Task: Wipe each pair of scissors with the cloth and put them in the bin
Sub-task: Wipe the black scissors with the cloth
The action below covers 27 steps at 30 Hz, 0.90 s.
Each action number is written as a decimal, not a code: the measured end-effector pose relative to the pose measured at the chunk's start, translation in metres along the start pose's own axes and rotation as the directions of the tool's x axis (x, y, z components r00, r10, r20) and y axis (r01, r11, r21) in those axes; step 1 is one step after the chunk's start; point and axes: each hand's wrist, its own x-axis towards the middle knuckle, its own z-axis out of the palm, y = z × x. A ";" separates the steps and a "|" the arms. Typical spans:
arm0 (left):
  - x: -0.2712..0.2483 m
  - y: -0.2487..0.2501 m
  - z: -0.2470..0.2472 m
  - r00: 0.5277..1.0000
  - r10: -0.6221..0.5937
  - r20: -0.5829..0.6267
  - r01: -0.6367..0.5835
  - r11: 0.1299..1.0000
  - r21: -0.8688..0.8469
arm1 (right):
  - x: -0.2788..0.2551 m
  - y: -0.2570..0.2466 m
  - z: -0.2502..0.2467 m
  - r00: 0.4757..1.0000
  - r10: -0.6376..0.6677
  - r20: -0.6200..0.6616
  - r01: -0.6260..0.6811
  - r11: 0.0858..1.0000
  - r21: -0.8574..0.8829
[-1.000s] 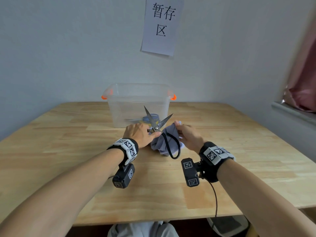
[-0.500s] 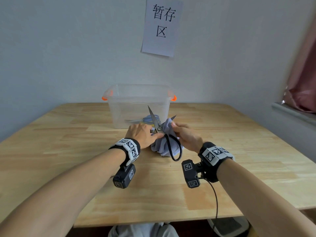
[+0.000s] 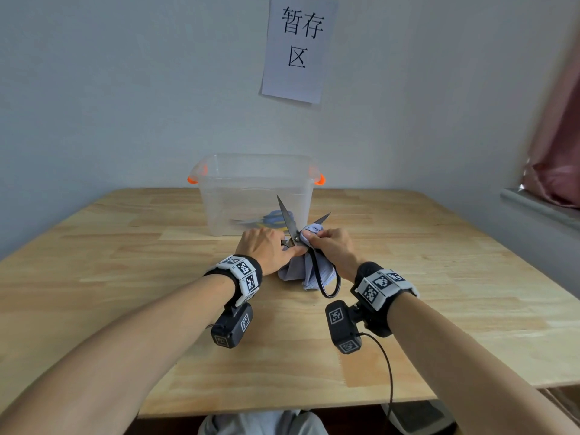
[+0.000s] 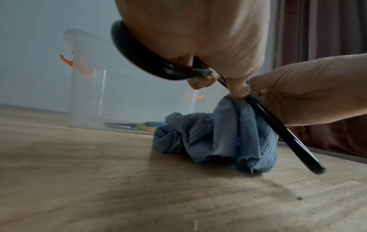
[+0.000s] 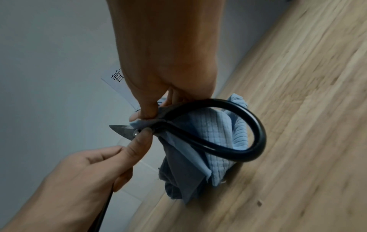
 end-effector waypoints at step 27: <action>-0.004 0.001 -0.001 0.998 0.021 -0.059 -0.022 0.999 -0.025 | -0.002 -0.007 0.015 0.994 0.105 -0.007 -0.104 0.988 0.114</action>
